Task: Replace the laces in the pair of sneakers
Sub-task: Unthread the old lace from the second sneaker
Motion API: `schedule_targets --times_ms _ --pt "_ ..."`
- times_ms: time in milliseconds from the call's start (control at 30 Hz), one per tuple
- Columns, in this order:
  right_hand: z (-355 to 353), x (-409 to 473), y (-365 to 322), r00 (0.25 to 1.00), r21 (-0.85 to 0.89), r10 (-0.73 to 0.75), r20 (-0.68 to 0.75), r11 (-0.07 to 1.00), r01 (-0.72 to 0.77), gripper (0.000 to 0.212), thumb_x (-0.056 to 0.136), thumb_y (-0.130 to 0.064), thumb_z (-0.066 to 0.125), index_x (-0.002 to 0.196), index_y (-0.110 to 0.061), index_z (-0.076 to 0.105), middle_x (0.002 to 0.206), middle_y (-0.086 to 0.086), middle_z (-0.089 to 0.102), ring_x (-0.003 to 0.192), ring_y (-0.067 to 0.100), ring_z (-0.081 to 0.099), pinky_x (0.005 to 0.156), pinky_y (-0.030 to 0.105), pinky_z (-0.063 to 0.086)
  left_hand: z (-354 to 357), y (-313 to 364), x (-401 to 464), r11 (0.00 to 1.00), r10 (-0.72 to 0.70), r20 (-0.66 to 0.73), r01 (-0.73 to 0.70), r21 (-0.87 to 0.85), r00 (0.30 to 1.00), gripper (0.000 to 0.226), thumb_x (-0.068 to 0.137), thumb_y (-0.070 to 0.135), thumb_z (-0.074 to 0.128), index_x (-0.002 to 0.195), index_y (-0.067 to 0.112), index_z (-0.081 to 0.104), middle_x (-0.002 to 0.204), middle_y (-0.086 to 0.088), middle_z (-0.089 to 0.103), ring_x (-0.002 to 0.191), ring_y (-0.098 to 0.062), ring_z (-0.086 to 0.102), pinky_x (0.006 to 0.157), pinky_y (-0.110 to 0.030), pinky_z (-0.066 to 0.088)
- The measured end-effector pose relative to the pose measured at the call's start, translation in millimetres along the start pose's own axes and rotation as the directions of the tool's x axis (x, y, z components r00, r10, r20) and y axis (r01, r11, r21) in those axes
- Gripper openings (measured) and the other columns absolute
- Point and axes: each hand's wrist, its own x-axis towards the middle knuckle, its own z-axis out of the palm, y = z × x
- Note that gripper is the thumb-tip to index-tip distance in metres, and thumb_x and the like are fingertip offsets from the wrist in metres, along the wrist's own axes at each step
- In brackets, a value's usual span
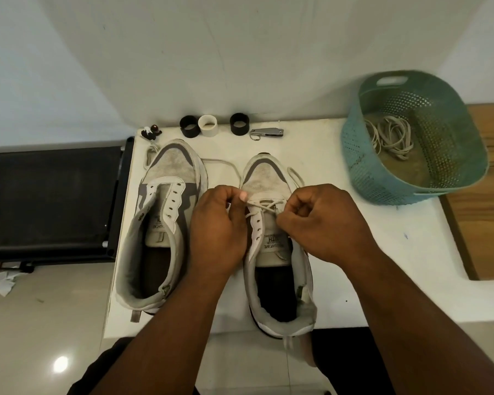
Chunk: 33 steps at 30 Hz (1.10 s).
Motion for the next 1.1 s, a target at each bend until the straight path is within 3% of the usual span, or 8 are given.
schedule_targets --times_ms 167,333,500,633,733,833,1033,1100 --pt "-1.4 -0.4 -1.4 1.000 0.013 -0.008 -0.011 1.000 0.008 0.019 0.071 -0.043 0.068 0.064 -0.025 0.069 0.057 -0.013 0.065 0.055 0.006 0.061 0.054 0.024 0.050 -1.5 -0.3 -0.4 0.994 0.101 0.078 -0.096 -0.056 0.992 0.023 0.087 0.044 0.074 0.106 0.033 0.074 0.111 0.016 0.064 0.110 0.000 0.059 0.097 -0.020 0.046" --pt "-3.7 0.4 1.0 1.000 0.035 0.001 0.002 0.999 -0.001 0.013 0.074 -0.034 0.072 0.065 -0.026 0.071 0.059 -0.015 0.066 0.058 0.003 0.062 0.055 0.022 0.046 -0.8 0.0 -1.7 0.989 0.147 -0.037 -0.148 -0.030 0.988 0.005 0.092 0.030 0.075 0.089 0.026 0.077 0.092 0.018 0.065 0.091 -0.002 0.064 0.086 -0.031 0.053" --pt "-3.3 0.3 1.1 1.000 0.019 0.007 -0.007 1.000 -0.006 0.012 0.076 -0.033 0.073 0.066 -0.026 0.072 0.059 -0.016 0.066 0.058 0.001 0.062 0.055 0.019 0.043 -5.8 2.4 2.9 0.951 -0.193 -0.171 0.142 -0.274 0.966 0.006 0.097 0.039 0.067 0.098 0.033 0.068 0.099 0.011 0.071 0.099 -0.005 0.066 0.092 -0.043 0.056" --pt "-1.7 0.4 0.2 1.000 0.007 -0.009 -0.018 1.000 0.010 0.015 0.077 -0.037 0.074 0.066 -0.026 0.071 0.058 -0.015 0.065 0.058 0.002 0.062 0.054 0.019 0.044 -8.1 12.3 -5.0 0.988 0.137 0.006 -0.136 -0.074 0.991 0.037 0.085 0.037 0.075 0.121 0.032 0.068 0.121 0.015 0.066 0.118 -0.006 0.060 0.099 -0.031 0.049" --pt "-2.6 0.7 -0.7 1.000 0.017 -0.019 -0.019 1.000 0.020 0.018 0.074 -0.043 0.071 0.066 -0.026 0.072 0.058 -0.016 0.065 0.058 0.003 0.062 0.054 0.022 0.047 -3.9 11.4 -6.2 0.985 0.163 0.078 -0.166 0.033 0.983 0.027 0.081 0.039 0.076 0.104 0.027 0.080 0.103 0.012 0.071 0.095 -0.002 0.065 0.086 -0.024 0.054" --pt "-3.0 0.8 -0.4 1.000 0.031 -0.011 -0.015 0.999 0.012 0.018 0.072 -0.041 0.068 0.066 -0.025 0.072 0.060 -0.014 0.067 0.059 0.005 0.063 0.057 0.024 0.051 -4.7 10.4 -5.1 0.990 0.128 0.036 -0.130 0.061 0.991 0.010 0.086 0.034 0.078 0.090 0.025 0.082 0.087 0.016 0.066 0.078 0.004 0.060 0.073 -0.009 0.045" --pt "-2.8 1.3 2.1 1.000 0.035 0.008 -0.013 0.999 -0.007 0.014 0.077 -0.032 0.074 0.065 -0.026 0.071 0.058 -0.019 0.064 0.055 -0.001 0.059 0.055 0.019 0.041 -10.0 8.0 -1.0 0.996 -0.045 -0.247 0.025 -0.082 0.968 0.011 0.100 0.032 0.063 0.097 0.022 0.065 0.096 0.013 0.061 0.094 -0.011 0.060 0.086 -0.038 0.052" --pt "-1.4 0.8 1.2 1.000 0.029 0.003 -0.015 1.000 -0.002 0.014 0.077 -0.032 0.073 0.065 -0.025 0.070 0.058 -0.018 0.065 0.056 0.001 0.060 0.055 0.019 0.042 -13.7 13.4 -1.5 0.994 0.035 -0.303 -0.064 -0.088 0.952 0.010 0.099 0.026 0.064 0.106 0.019 0.065 0.104 0.015 0.060 0.104 -0.012 0.059 0.093 -0.036 0.051"
